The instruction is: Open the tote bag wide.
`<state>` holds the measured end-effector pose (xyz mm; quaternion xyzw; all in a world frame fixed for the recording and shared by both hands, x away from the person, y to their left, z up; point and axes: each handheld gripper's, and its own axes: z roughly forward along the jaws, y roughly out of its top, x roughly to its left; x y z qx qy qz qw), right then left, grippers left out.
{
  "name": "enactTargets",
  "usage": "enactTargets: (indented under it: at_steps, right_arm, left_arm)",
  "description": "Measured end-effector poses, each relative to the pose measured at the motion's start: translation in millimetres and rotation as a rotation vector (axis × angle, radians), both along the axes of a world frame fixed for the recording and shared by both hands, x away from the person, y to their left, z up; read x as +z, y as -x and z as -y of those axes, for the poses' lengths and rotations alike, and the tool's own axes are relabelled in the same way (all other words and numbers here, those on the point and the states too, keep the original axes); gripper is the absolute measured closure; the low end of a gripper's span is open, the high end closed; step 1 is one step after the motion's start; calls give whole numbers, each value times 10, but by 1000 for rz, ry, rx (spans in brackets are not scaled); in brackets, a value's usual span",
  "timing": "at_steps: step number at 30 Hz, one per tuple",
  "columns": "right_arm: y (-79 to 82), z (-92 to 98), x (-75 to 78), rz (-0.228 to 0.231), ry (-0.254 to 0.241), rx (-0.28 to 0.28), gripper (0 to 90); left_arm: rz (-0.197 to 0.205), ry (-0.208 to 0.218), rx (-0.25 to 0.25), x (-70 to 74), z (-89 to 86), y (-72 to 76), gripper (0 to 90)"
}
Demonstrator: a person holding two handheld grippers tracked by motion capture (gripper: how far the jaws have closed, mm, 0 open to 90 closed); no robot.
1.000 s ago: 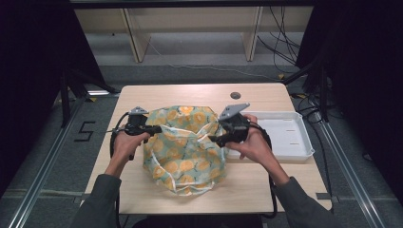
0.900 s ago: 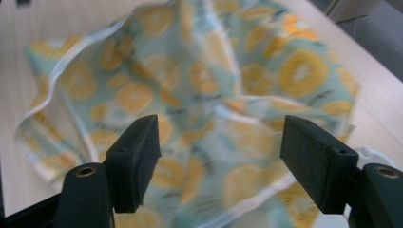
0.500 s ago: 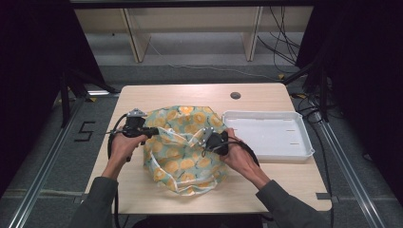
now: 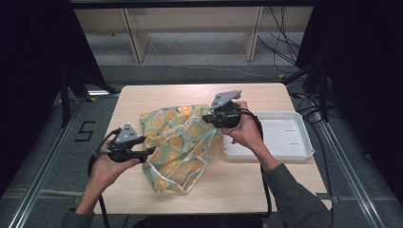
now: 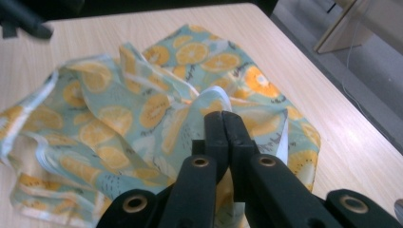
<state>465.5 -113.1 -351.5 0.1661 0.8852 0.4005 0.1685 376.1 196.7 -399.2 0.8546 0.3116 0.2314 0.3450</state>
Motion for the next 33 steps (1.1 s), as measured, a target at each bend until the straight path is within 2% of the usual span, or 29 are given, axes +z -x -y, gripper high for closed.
enactTargets:
  at_steps: [1,3,6,7,8,9,10,11,12,13,14,16,18,19,20,21,22,23,24,25,26,27,28,29,30,31,33]
  right_arm:
    - [11,-2,-2,5,-5,-2,900]
    - [36,1,8,7,-21,3,900]
    - [65,20,47,9,-41,7,900]
    - [65,20,47,9,-41,7,900]
    - [64,46,61,11,-59,-4,900]
    - [63,57,64,10,-62,-4,900]
    - [56,75,68,3,-60,-2,900]
    - [41,92,54,15,-64,-7,900]
    - [34,106,44,20,-66,-10,900]
    - [28,124,30,16,-71,-18,900]
    - [15,141,12,12,-67,-21,900]
    - [-23,177,-40,17,-49,-46,900]
    - [-71,198,-127,24,0,-80,900]
    - [-94,205,-181,17,20,-92,900]
    - [-121,209,-244,12,30,-102,900]
    - [-121,209,-244,12,30,-102,900]
    - [-172,199,-380,-3,77,-130,782]
    - [-177,197,-411,-4,94,-151,705]
    - [-178,194,-445,6,111,-181,614]
    - [-178,194,-445,6,111,-181,614]
    - [-120,209,-432,5,102,-216,483]
    - [-79,226,-412,29,86,-221,457]
    - [5,242,-368,39,33,-179,435]
    - [67,253,-336,26,9,-156,413]
    - [127,260,-307,25,-13,-132,389]
    - [243,258,-272,19,-41,-97,384]
    - [396,209,-278,22,-59,-57,339]
  left_arm:
    - [-22,-26,-6,-91,93,-33,432]
    - [-103,-72,1,-310,261,-137,370]
    - [-146,-213,40,-609,452,-277,268]
    - [-146,-213,40,-609,452,-277,270]
    - [-167,-244,87,-777,495,-380,289]
    - [-167,-244,87,-777,495,-380,358]
    - [-144,-278,33,-838,488,-458,574]
    - [-138,-268,28,-841,487,-466,692]
    - [-123,-283,1,-820,473,-472,800]
    - [-123,-283,1,-820,473,-472,872]
    - [-60,-249,-9,-699,435,-451,886]
    - [-36,-162,-16,-499,360,-426,889]
    - [-19,-90,-10,-304,290,-417,889]
    - [4,-74,-18,-212,255,-432,889]
    - [6,-42,-10,-134,220,-445,889]
    - [6,-42,-10,-134,220,-445,889]
    - [5,16,-3,-16,152,-506,890]
    - [-2,35,-2,26,122,-540,890]
    - [-10,36,-5,64,84,-577,889]
    - [-10,36,-5,64,84,-577,890]
    - [-18,94,19,92,48,-640,890]
    - [-18,94,19,92,48,-640,890]
    - [-32,103,26,108,30,-695,890]
    - [-31,96,26,113,29,-717,890]
    - [-54,121,34,111,34,-743,889]
    - [-53,131,38,111,37,-767,889]
    - [-66,144,44,116,49,-798,889]
